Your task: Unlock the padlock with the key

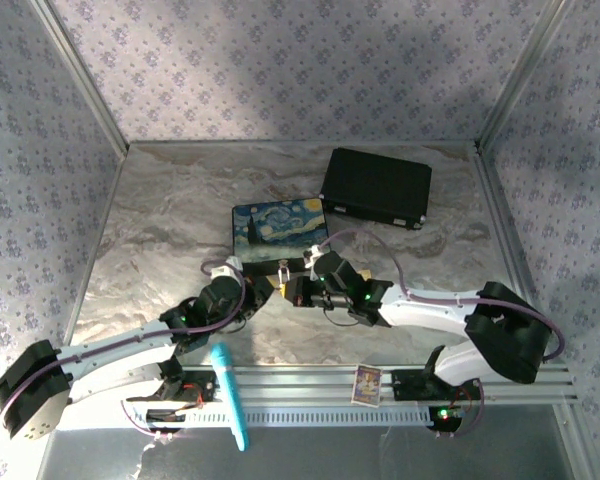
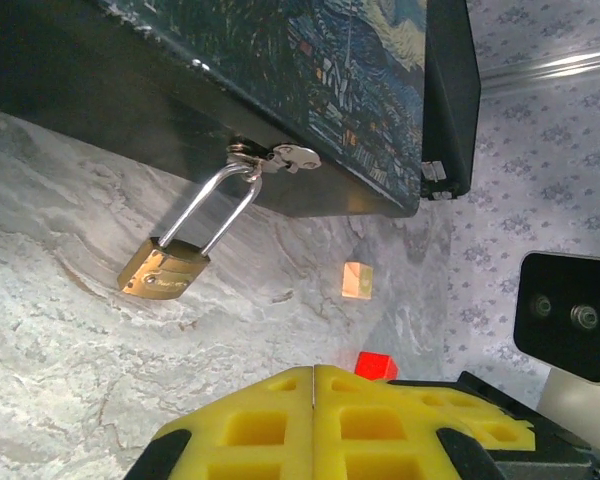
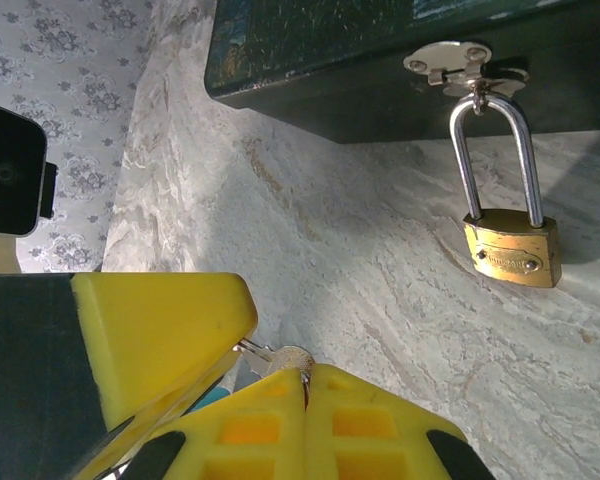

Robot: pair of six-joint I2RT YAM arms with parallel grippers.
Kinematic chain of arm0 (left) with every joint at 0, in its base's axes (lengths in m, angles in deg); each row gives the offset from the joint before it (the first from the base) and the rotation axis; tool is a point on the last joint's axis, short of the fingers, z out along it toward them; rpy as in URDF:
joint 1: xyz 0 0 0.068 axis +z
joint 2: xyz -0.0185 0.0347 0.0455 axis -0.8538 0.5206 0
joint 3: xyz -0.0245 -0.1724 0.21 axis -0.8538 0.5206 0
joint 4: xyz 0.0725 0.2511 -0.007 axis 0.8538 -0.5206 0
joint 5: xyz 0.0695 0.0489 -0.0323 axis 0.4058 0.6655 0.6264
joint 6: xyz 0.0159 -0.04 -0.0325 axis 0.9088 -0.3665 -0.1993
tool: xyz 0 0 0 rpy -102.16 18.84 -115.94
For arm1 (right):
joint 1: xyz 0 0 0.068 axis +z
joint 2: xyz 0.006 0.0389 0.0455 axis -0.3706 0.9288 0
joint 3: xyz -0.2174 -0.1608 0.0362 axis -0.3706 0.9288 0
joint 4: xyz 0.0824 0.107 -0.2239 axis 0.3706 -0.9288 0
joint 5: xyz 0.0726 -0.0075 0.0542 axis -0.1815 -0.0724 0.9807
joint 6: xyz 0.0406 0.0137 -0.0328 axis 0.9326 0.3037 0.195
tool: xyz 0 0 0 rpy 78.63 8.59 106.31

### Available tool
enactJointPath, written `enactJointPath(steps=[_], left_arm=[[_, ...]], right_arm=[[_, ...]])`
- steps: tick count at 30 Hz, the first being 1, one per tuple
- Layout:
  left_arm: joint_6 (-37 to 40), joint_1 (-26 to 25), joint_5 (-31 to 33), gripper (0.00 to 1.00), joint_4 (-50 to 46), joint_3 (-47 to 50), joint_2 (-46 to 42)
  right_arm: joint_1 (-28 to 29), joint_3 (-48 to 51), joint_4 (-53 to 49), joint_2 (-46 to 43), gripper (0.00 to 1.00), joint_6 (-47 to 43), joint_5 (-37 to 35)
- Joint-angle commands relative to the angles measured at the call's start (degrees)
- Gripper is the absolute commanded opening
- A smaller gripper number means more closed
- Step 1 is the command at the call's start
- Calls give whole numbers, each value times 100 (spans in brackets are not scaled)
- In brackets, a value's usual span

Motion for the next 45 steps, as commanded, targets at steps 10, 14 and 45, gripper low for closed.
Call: enactJointPath(steps=[10,14,45], left_arm=[[2275,490,-931,0,-827,-718,-373],[3095,925,-2105,0,-923,-951,-321],[3935,839,-3796,0,348,-1456,273]], right_arm=[[-965,401,-426,-1249,99,-1354,781],[-1709,632,-165,-1705,98,-2027,2143],[-1607,1020,1969,-1447,29,-1547,3731]])
